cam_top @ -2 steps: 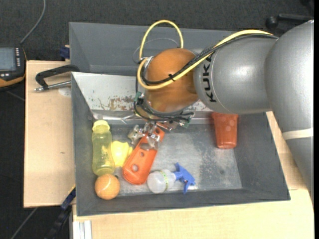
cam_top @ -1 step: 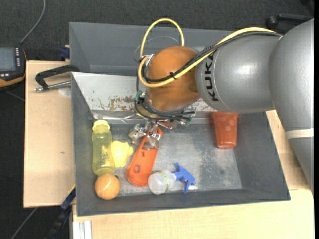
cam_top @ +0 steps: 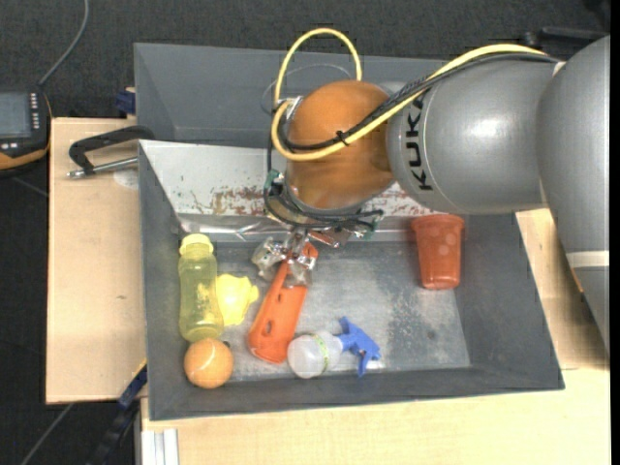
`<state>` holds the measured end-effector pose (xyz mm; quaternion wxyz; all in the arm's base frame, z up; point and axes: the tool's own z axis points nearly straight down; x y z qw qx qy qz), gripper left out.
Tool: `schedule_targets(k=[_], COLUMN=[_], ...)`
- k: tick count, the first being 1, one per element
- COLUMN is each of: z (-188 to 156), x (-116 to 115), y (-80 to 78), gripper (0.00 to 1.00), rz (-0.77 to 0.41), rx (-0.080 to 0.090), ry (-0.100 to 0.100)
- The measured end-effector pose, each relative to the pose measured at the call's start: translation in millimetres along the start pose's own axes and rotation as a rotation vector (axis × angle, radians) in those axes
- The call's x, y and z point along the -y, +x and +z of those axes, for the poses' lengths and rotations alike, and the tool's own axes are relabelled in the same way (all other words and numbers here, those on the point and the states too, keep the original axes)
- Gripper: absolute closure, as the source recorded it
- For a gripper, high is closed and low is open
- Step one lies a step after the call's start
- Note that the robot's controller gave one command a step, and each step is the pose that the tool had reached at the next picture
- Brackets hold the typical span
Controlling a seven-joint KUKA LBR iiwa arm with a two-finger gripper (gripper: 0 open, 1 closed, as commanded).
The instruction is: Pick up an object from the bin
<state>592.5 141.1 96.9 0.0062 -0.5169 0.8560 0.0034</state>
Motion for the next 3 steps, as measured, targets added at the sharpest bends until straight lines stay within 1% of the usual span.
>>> schedule_targets(k=[1, 2, 3], z=[-22.9, -34.6, -38.4], x=[0.9, 2.6, 2.5], y=[-1.5, -3.1, -3.3], gripper=[1.0, 1.0, 1.0], rz=[0.001, 0.001, 0.001], rx=[0.004, 0.009, 0.01], ry=[0.005, 0.01, 0.01])
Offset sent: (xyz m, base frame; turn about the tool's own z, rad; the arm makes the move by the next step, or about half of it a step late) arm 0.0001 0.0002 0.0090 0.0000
